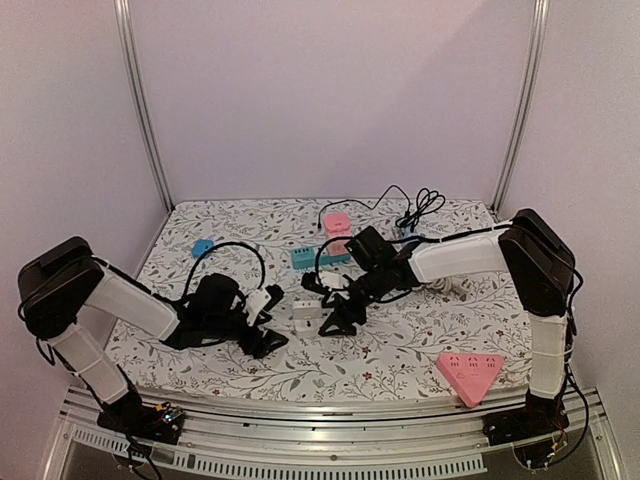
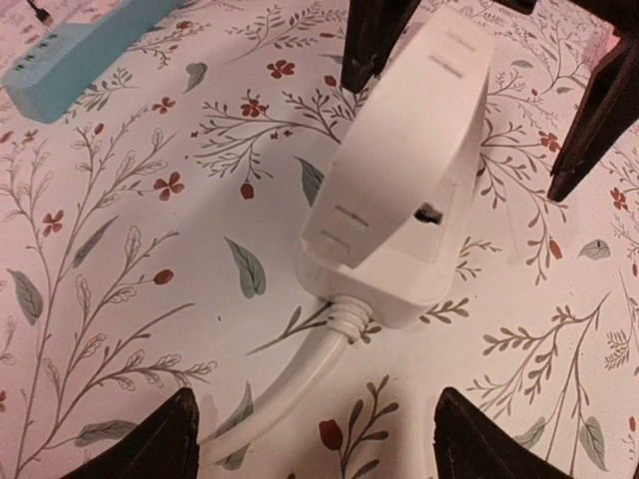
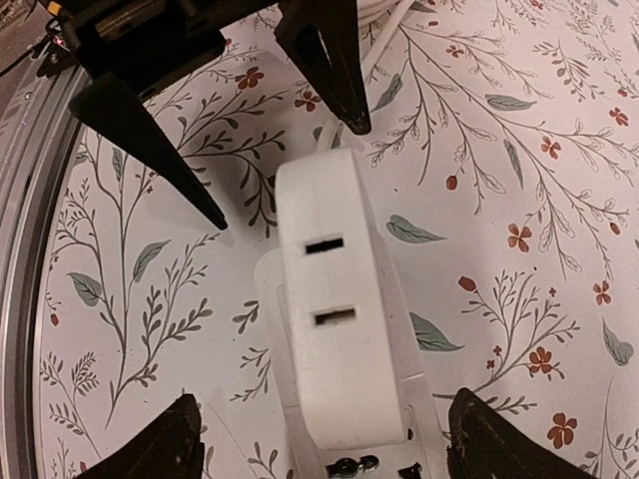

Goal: Insert the plug
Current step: Insert the plug into the socket, then adjust the socket at the center of the board.

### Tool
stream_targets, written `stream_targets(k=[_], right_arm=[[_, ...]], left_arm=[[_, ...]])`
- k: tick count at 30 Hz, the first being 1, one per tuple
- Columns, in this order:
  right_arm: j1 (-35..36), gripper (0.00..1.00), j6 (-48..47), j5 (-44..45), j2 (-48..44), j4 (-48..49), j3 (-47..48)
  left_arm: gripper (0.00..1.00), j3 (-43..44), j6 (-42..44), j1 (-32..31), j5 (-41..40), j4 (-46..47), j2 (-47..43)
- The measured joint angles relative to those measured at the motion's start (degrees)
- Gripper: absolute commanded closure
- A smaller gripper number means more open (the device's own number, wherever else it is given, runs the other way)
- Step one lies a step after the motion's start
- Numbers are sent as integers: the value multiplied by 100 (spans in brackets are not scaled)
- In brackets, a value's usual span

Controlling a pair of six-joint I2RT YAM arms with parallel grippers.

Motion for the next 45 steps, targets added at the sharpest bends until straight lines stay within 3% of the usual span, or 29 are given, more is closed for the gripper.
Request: stream_targets(k=[11, 14, 16, 22, 38, 45], right_arm=[[-343, 1, 267, 160, -892, -216, -138], [-413, 1, 387, 369, -1191, -197, -219], [-433, 1, 463, 511, -1390, -192, -341], [-446, 1, 682, 804, -1685, -214, -647], [-533, 2, 911, 1078, -1676, -249, -984], [-636, 4, 855, 855, -1147, -199, -979]], left_arm=[[18, -599, -398, -2, 35, 131, -1845], [12, -758, -643, -4, -210, 190, -2387], [1, -870, -811, -7, -470, 164, -2776], [1, -920, -1314, -17, -1333, -201, -3744], [1, -890, -2057, -20, -2855, -1692, -4721], [1, -809, -2376, -20, -3370, -2533, -5274]])
